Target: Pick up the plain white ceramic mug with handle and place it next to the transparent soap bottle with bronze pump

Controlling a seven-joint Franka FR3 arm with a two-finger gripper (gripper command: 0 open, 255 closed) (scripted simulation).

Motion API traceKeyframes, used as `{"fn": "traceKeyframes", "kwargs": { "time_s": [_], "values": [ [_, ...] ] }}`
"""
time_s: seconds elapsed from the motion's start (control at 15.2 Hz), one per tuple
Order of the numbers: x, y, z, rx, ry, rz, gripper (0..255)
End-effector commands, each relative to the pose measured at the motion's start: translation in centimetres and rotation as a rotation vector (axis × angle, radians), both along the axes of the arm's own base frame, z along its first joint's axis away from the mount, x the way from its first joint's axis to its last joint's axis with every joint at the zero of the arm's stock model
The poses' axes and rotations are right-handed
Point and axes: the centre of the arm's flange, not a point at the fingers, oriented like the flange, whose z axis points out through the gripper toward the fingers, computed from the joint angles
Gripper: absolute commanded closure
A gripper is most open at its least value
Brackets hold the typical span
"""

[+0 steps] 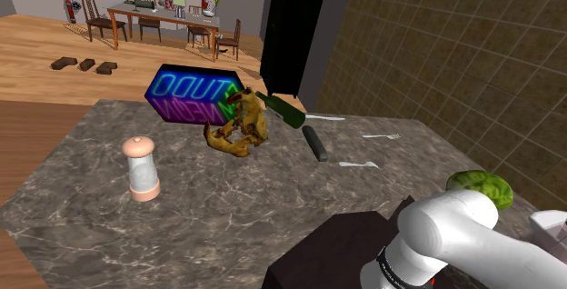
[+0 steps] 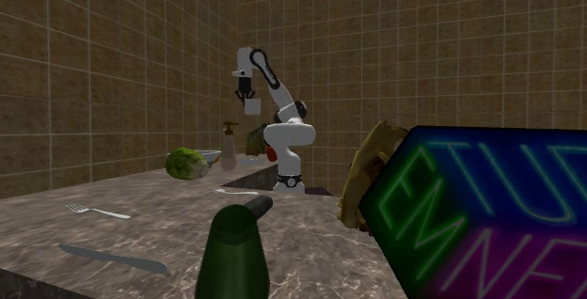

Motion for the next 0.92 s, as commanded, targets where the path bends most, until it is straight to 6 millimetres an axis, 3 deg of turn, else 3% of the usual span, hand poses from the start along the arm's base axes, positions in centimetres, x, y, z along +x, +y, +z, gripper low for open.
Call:
{"fn": "traceKeyframes", "kwargs": {
  "time_s": [0.0,0.86],
  "values": [
    [0.0,0.0,-1.0,0.000,0.000,0.000,255],
    [0.0,0.0,-7.9,0.000,0.000,0.000,255]
  ]
}}
